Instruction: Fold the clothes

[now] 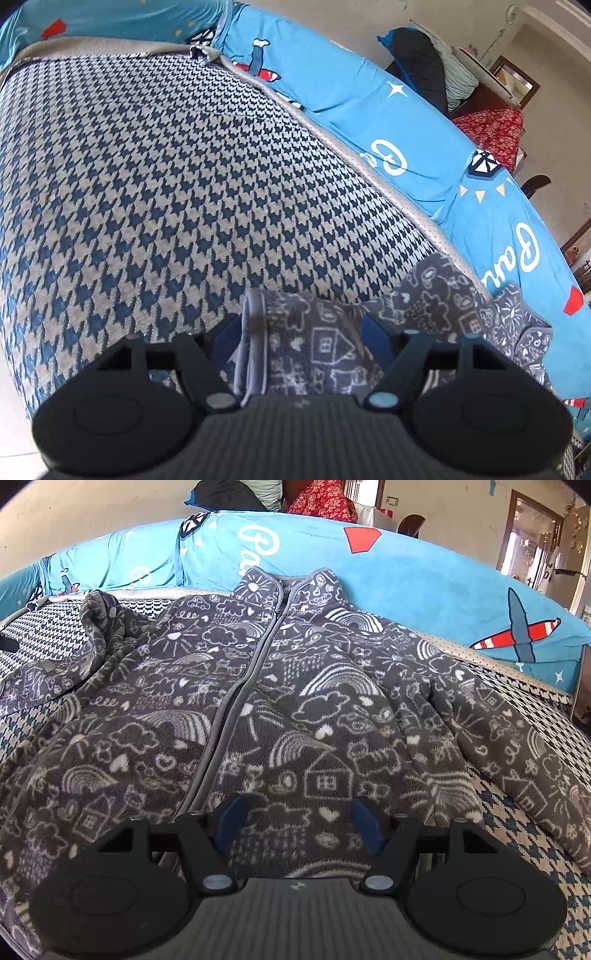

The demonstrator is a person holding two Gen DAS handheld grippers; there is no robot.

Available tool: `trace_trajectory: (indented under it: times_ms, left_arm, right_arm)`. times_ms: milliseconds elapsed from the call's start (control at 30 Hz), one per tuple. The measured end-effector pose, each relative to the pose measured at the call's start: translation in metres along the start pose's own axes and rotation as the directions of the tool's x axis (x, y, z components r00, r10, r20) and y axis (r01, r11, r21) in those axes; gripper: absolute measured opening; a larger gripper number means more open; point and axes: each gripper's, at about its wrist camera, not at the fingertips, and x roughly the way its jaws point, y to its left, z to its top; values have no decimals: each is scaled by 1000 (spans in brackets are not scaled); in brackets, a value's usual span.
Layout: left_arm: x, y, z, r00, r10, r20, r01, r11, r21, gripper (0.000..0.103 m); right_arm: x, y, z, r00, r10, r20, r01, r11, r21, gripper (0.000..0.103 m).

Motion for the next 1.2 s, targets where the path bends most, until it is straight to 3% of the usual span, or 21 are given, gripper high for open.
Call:
trace_trajectory:
  times_ms: [333, 433, 500, 567, 600, 733, 833, 933, 1067, 1200]
  left_arm:
    - [29, 5, 3, 999, 36, -24, -37, 998, -45, 83]
    - [37, 1, 0, 1000, 13, -23, -14, 999, -52, 67]
    - [42, -5, -3, 1000, 8, -27, -9, 999, -33, 42]
    - [42, -9, -6, 999, -8, -33, 7, 1000, -29, 23]
    - [39, -12, -8, 999, -21, -29, 20, 999, -34, 18]
    - [8, -25, -13, 992, -128, 20, 128, 992, -18, 13]
    - [-19, -38, -23, 971, -239, 29, 238, 971, 37, 12]
    - [-42, -54, -45, 947, -322, -13, 321, 939, 124, 12]
    - [-54, -70, -94, 933, -339, -118, 357, 908, 219, 12]
    - [-63, -74, -130, 933, -315, -171, 353, 892, 281, 12]
  right_arm:
    - [1, 1, 0, 1000, -6, 3, 6, 1000, -9, 68]
    - [1, 1, 0, 1000, -4, 5, 5, 1000, -12, 68]
    - [1, 1, 0, 1000, -4, 7, 4, 1000, -14, 68]
    - [1, 1, 0, 1000, -4, 8, 4, 1000, -15, 68]
    - [1, 2, 0, 1000, -4, 7, 4, 1000, -15, 68]
    - [1, 2, 0, 1000, -4, 5, 4, 1000, -14, 68]
    - [1, 2, 0, 1000, -3, 4, 3, 1000, -12, 68]
    - [1, 1, 0, 1000, 0, 6, 1, 1000, -11, 68]
    - [0, 0, 0, 1000, 2, 6, -2, 1000, -11, 68]
    - [-3, -1, -2, 1000, 4, 5, -4, 1000, -10, 68]
